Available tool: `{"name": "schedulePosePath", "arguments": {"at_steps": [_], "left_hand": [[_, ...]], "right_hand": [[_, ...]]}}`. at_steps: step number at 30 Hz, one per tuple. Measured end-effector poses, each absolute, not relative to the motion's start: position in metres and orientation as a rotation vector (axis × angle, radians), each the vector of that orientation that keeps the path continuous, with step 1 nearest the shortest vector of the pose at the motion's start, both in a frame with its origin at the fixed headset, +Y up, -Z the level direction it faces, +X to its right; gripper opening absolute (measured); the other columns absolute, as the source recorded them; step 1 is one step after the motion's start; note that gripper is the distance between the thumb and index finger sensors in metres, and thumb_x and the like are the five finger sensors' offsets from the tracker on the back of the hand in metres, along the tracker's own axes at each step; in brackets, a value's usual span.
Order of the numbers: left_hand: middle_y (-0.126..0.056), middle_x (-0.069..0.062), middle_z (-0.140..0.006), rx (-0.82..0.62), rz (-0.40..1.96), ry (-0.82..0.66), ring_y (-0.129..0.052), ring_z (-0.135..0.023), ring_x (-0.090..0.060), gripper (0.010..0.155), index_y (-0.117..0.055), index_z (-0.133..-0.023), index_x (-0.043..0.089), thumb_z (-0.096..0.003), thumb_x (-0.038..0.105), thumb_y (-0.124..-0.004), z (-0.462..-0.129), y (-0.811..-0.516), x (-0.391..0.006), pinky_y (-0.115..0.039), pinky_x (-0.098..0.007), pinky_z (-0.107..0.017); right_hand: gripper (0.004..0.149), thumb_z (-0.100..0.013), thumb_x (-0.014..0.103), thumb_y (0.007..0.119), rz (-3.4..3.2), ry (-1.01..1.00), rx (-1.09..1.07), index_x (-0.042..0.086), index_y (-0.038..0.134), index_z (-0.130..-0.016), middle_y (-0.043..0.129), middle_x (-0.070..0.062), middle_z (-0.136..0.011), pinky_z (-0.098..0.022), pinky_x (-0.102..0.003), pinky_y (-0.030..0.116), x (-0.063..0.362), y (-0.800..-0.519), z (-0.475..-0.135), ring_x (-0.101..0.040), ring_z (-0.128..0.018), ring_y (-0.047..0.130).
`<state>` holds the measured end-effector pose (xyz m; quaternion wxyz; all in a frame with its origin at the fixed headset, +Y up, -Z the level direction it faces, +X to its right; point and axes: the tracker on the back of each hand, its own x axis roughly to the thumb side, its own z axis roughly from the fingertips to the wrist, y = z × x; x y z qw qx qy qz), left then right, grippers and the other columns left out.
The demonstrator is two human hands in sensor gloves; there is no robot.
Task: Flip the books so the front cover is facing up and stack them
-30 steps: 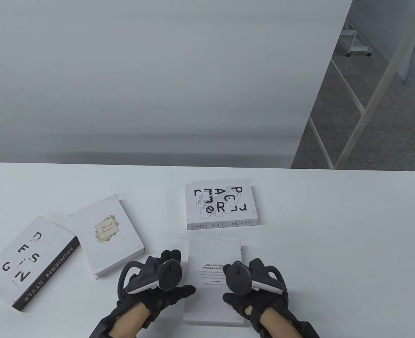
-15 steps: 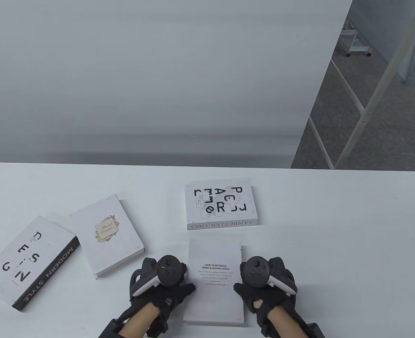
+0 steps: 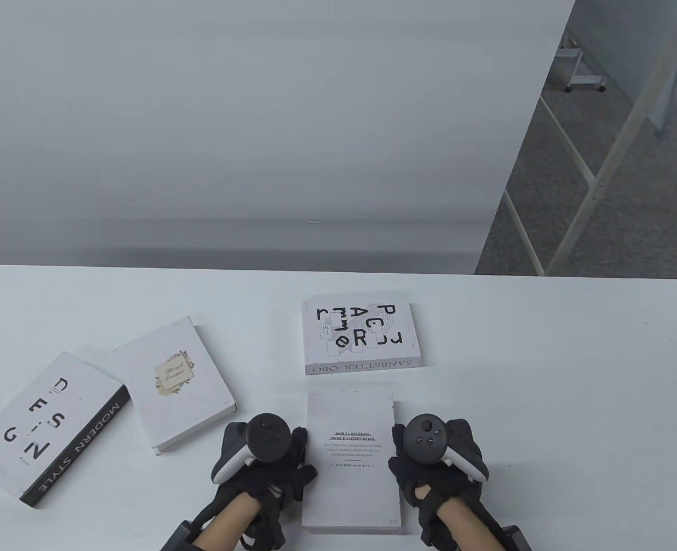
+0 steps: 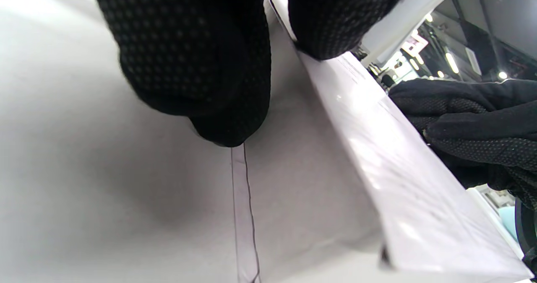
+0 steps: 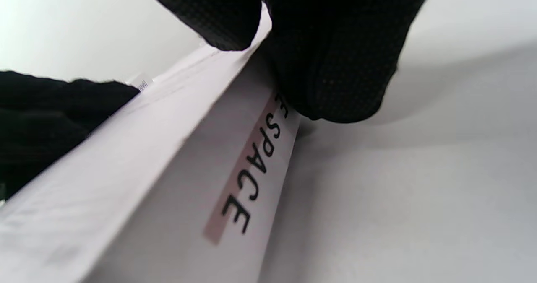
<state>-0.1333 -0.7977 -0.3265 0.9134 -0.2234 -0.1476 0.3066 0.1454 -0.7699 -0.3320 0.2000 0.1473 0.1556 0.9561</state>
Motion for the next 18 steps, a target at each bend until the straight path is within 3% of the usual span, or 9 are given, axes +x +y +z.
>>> {"name": "schedulePosePath", "arguments": {"at_steps": [8,12,18], "left_hand": [[-0.07,-0.026,-0.092,-0.468,0.665,-0.275,-0.11,-0.045,-0.02,0.07,-0.039,-0.1,-0.008,-0.047,0.026,-0.069,-0.33,-0.799,-0.142,-0.095,-0.023,-0.027],[-0.071,-0.024,-0.092,-0.477,0.681,-0.263,-0.11,-0.044,-0.019,0.069,-0.041,-0.1,-0.007,-0.0467,0.026,-0.071,-0.332,-0.801,-0.148,-0.095,-0.023,-0.026],[-0.075,-0.021,-0.091,-0.461,0.65,-0.236,-0.11,-0.045,-0.019,0.067,-0.047,-0.101,-0.003,-0.0465,0.026,-0.073,-0.333,-0.799,-0.152,-0.095,-0.024,-0.026]], "right_hand": [[0.053,-0.049,0.018,0.075,2.649,0.07,0.582,0.013,0.06,-0.099,0.077,-0.027,-0.088,-0.045,-0.04,0.09,0.134,-0.737,-0.316,-0.035,-0.069,0.096],[0.048,-0.051,0.021,0.073,2.675,0.022,0.692,0.024,0.065,-0.098,0.07,-0.027,-0.094,-0.05,-0.046,0.085,0.126,-0.73,-0.308,-0.041,-0.077,0.088],[0.05,-0.051,0.018,0.072,2.639,-0.013,0.804,0.027,0.064,-0.099,0.065,-0.025,-0.098,-0.054,-0.051,0.079,0.121,-0.723,-0.302,-0.044,-0.083,0.081]]}}
